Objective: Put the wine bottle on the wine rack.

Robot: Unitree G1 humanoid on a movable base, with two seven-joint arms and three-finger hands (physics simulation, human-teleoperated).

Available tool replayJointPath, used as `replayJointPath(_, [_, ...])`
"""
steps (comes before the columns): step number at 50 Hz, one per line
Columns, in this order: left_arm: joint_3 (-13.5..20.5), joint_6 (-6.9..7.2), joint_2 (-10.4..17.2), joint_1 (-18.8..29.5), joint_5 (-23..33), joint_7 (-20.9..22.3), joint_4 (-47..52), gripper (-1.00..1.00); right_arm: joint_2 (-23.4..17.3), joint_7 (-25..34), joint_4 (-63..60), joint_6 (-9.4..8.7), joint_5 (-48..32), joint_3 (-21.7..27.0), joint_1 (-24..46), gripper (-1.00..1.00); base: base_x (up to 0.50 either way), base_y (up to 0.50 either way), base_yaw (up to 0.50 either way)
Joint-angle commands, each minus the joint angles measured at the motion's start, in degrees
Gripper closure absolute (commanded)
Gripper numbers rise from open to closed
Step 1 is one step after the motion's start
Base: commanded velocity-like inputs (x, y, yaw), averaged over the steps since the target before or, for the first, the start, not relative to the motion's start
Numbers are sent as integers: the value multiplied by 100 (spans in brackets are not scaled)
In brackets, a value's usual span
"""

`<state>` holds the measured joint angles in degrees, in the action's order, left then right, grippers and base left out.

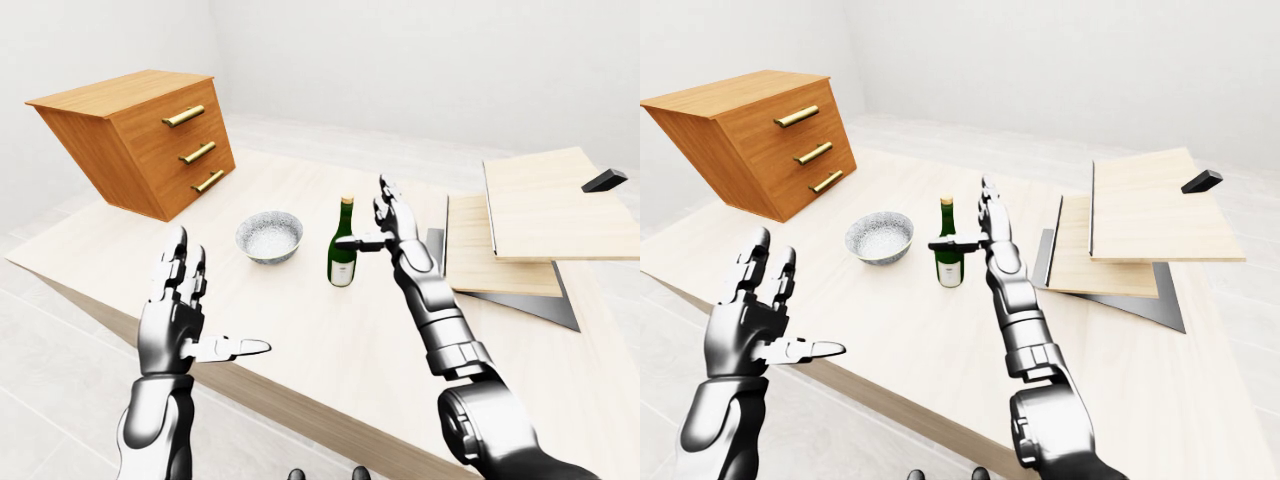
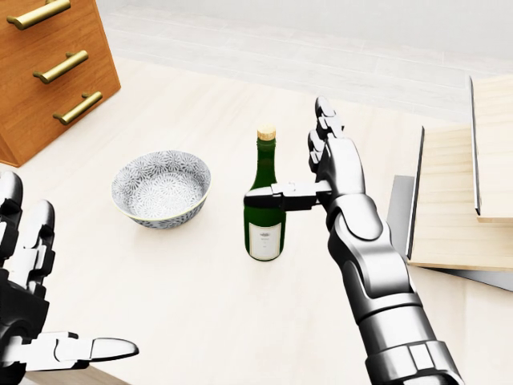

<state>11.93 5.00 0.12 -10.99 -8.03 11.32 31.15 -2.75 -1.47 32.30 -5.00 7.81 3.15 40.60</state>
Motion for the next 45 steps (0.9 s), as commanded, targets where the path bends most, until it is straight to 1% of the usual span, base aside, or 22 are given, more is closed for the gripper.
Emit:
replayJointPath(1, [-17, 0, -1, 2, 21, 14, -113, -100, 24, -10, 550, 0, 1, 18, 399, -100, 0, 0, 0])
replayJointPath(13, [29, 0, 20, 19, -20, 38, -186, -100, 24, -27, 956, 0, -19, 17, 689, -100, 0, 0, 0])
replayJointPath(21, [71, 0, 35, 29, -66, 25, -65, -100, 43, -9, 1406, 0, -77, -11, 968, -100, 0, 0, 0])
replayJointPath(29, [75, 0, 28, 22, -78, 8, 85, -100, 51, 21, 1633, 0, -168, -41, 1124, -100, 0, 0, 0])
replayJointPath(38, [41, 0, -8, -26, -50, 22, 40, -100, 61, -3, 1877, 0, -316, -54, 1300, -100, 0, 0, 0])
replayJointPath(45, [100, 0, -10, 7, -91, -5, -16, -100, 87, 33, 2165, 0, -366, -44, 1460, -100, 0, 0, 0])
